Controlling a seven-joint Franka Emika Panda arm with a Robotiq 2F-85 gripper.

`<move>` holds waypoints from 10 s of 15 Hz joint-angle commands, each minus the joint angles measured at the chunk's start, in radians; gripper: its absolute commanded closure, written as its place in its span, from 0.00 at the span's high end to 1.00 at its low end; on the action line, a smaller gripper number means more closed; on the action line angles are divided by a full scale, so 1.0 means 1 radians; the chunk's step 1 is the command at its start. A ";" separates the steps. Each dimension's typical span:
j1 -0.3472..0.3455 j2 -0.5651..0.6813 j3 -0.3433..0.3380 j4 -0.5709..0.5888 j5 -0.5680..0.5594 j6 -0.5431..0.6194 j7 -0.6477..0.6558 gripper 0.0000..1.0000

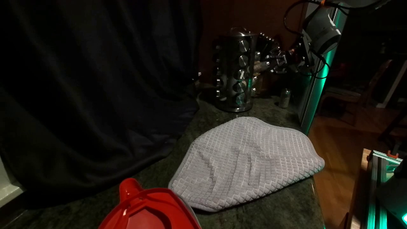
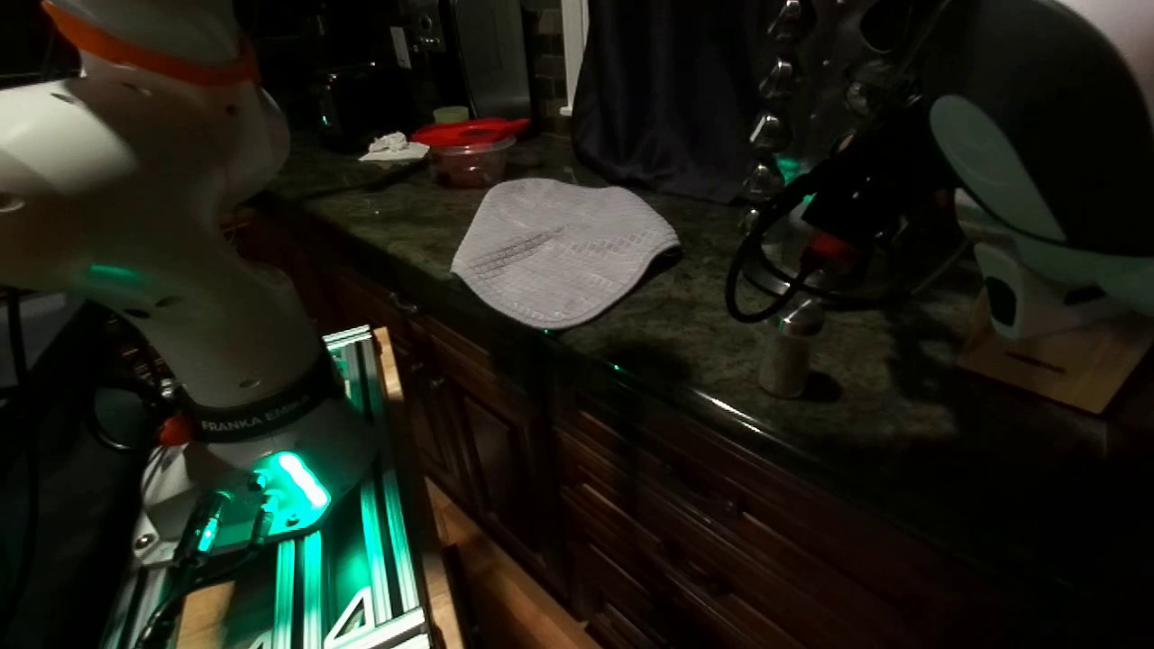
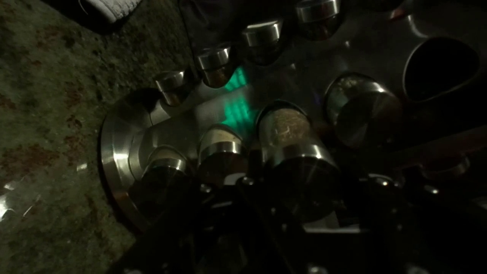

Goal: Pu the left bottle on the rack

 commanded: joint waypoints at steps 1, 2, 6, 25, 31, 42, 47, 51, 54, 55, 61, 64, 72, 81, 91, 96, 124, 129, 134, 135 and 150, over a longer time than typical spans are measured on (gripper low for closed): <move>-0.005 -0.021 -0.001 -0.021 0.054 -0.001 0.040 0.24; -0.004 -0.020 -0.001 -0.020 0.055 0.000 0.044 0.24; 0.005 0.001 0.007 -0.001 0.028 -0.018 0.056 0.24; 0.034 0.034 0.029 0.010 0.031 0.012 0.115 0.24; 0.039 0.040 0.033 0.012 0.029 0.008 0.139 0.24; 0.055 0.038 0.037 0.013 0.025 0.014 0.159 0.24; 0.051 0.035 0.031 0.013 0.020 0.015 0.157 0.24; 0.050 0.029 0.026 0.010 0.019 0.027 0.155 0.24; 0.049 0.030 0.024 0.010 0.016 0.023 0.157 0.24; 0.049 0.030 0.024 0.010 0.015 0.022 0.157 0.24; 0.050 0.028 0.023 0.008 0.015 0.023 0.156 0.24; 0.051 0.025 0.022 0.004 0.016 0.029 0.162 0.75; 0.047 0.020 0.019 0.002 0.024 0.027 0.212 1.00; 0.050 0.009 0.015 0.009 -0.001 0.029 0.204 1.00; 0.054 0.011 0.007 0.037 -0.040 0.046 0.214 0.87; 0.057 0.015 0.009 0.041 -0.068 0.055 0.218 1.00; 0.082 -0.011 0.035 0.061 -0.125 0.147 0.231 0.27; 0.080 -0.011 0.040 0.045 -0.112 0.139 0.285 0.27; 0.081 -0.019 0.041 0.027 -0.104 0.142 0.340 0.27; 0.082 -0.022 0.041 0.022 -0.103 0.142 0.350 0.27; 0.112 -0.113 0.043 -0.090 -0.097 0.202 0.397 0.27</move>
